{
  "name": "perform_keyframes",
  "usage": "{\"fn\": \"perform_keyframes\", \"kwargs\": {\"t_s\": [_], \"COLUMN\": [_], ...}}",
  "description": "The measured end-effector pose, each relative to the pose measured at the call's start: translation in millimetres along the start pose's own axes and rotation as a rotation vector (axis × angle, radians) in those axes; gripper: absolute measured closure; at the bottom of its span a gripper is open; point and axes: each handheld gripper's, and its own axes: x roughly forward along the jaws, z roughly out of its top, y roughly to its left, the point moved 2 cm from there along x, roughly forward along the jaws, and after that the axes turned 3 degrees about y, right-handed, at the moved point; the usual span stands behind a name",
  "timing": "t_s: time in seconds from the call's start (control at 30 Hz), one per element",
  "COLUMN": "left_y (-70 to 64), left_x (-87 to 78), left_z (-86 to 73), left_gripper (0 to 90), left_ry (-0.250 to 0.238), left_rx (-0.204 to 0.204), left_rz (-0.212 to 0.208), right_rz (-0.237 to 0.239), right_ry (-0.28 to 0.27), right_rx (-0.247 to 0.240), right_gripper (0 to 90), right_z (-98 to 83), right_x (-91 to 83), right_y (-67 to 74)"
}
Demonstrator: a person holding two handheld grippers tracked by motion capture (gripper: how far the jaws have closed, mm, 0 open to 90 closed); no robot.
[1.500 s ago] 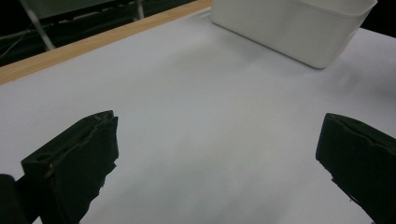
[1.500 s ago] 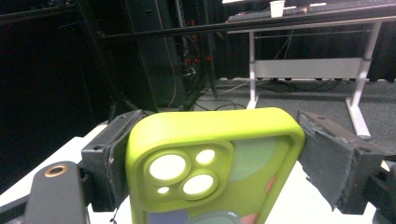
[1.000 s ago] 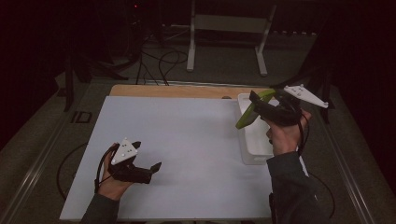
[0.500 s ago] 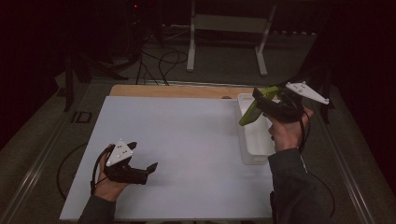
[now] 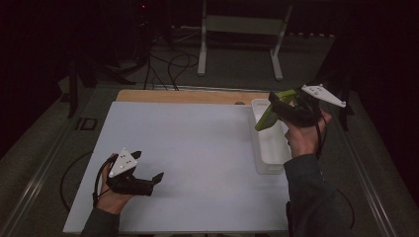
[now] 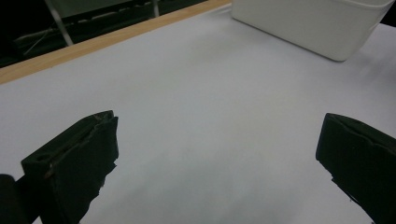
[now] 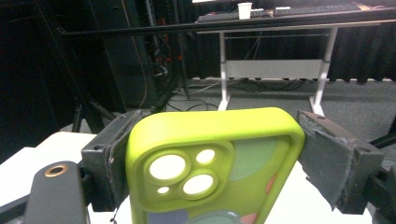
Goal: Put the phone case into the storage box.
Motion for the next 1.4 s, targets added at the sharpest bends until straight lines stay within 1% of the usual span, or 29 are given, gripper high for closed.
{"fn": "perform_keyframes", "kwargs": {"t_s": [0.4,0.73,0.97,1.17,1.4], "left_y": [4.0,8.8,11.0,10.6,10.1], "left_x": [-5.2,-10.3,-13.4,-14.4,-16.1], "left_z": [-6.7,-12.5,-16.1,-19.1,-24.2], "left_gripper": [0.0,0.0,0.0,0.0,0.0], "left_ry": [-0.005,-0.009,-0.015,-0.026,-0.028], "left_rx": [-0.007,-0.022,-0.026,-0.032,-0.036], "left_rz": [0.016,0.032,0.041,0.050,0.065], "right_rz": [-0.037,-0.054,-0.069,-0.083,-0.094], "right_ry": [0.005,0.001,0.005,0.009,0.013], "right_rx": [-0.009,-0.007,-0.017,-0.016,-0.025], "right_gripper": [18.1,18.1,18.1,18.1,18.1], "right_z": [1.2,7.2,10.0,12.5,14.4], "right_x": [8.9,13.6,17.5,20.9,25.6], "right_y": [-8.1,-11.7,-14.6,-17.8,-17.8]}}
